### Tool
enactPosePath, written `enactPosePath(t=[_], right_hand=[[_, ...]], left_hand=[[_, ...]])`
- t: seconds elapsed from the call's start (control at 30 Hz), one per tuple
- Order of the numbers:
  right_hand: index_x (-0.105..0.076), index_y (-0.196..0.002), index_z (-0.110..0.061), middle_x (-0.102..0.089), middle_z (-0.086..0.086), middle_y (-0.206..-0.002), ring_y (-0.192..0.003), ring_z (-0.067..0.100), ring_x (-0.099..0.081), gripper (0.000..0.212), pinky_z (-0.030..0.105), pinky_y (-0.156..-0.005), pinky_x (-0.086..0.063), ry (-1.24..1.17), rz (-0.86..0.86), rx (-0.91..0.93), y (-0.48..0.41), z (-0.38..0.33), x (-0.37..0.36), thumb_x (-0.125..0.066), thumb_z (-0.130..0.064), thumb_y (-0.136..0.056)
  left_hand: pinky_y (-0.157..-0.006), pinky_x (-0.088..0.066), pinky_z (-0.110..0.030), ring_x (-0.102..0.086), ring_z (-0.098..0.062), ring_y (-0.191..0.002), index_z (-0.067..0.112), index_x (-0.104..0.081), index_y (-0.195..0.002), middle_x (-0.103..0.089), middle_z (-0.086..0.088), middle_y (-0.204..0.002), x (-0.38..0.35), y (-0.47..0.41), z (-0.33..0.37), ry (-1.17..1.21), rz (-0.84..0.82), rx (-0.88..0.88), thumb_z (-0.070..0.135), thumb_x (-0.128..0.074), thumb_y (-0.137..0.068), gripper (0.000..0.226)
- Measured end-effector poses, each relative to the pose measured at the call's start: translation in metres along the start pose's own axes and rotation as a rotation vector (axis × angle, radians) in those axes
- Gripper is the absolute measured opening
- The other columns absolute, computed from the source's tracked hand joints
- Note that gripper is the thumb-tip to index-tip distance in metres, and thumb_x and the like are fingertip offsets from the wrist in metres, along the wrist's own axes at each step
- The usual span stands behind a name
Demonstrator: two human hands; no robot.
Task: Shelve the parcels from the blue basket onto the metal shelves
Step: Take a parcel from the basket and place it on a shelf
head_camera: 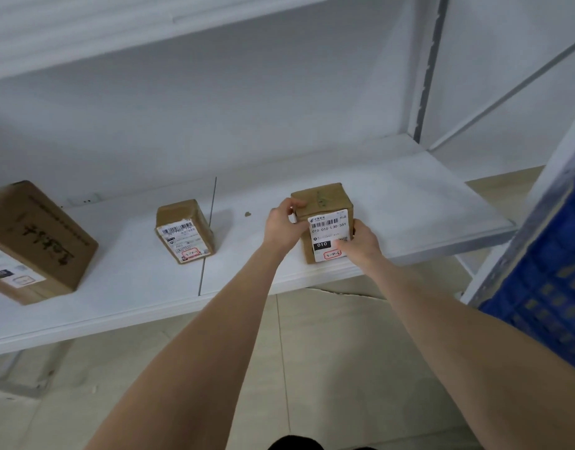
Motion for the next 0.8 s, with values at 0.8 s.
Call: enactPosePath(t=[0.8], right_hand=[[-0.025,-0.151,-0.029,-0.01,-0.004,-0.162,-0.116,0.031,-0.057,0.061,0.037,-0.094,-0.047,0.841,0.044,0.488,-0.001,-0.045,0.019,-0.047,-0.013,-0.097]], left_hand=[[-0.082,-0.048,-0.031,-0.051,-0.021,-0.118,0.011,-0.04,-0.134,-0.047,-0.003,-0.133,-0.019,0.013,0.028,-1.107,0.026,-0.352,0.008,-0.062,-0.086,0.052]])
Point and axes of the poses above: each hand's wrist, its own y-axis away from the middle knuckle, its own x-axis out of the back of the hand, z = x × y, the point moved 3 cm from there along -y, towards the middle knuckle
